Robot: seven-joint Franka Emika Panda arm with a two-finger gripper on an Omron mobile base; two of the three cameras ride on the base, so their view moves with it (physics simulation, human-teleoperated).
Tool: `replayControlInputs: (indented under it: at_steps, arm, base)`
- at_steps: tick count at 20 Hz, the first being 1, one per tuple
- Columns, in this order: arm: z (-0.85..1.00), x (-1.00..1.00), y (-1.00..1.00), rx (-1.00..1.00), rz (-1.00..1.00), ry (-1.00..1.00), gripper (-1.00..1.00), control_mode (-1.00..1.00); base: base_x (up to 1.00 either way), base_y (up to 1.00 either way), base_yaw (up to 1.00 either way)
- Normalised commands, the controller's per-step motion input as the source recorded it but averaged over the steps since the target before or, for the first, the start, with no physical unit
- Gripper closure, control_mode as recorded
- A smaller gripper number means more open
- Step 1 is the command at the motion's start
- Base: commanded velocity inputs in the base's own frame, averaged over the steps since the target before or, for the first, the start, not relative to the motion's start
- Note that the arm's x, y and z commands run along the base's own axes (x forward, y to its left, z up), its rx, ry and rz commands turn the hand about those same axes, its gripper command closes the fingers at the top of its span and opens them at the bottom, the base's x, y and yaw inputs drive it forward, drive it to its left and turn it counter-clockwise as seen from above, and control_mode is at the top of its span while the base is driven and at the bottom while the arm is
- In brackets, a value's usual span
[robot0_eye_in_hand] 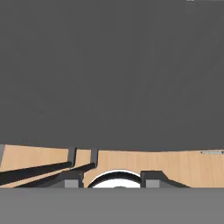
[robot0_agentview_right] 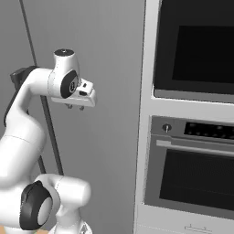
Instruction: Take the strawberry from the fridge and place it on top of the pancake, located on the dining counter.
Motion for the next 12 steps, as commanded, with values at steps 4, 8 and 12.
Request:
replayControlInputs:
  at_steps: [4,8,12]
  arm:
    - [0.0,0.0,0.0,0.0,0.0,0.0,-1.0,1.0]
    - [0.0,0.0,0.0,0.0,0.0,0.0,-1.0,1.0]
    - [0.0,0.0,0.0,0.0,0.0,0.0,-1.0,1.0]
  base:
    - [-0.17,0.0,0.0]
    - [-0.5,0.01,-0.04]
    - [-0.59,0.31,0.0]
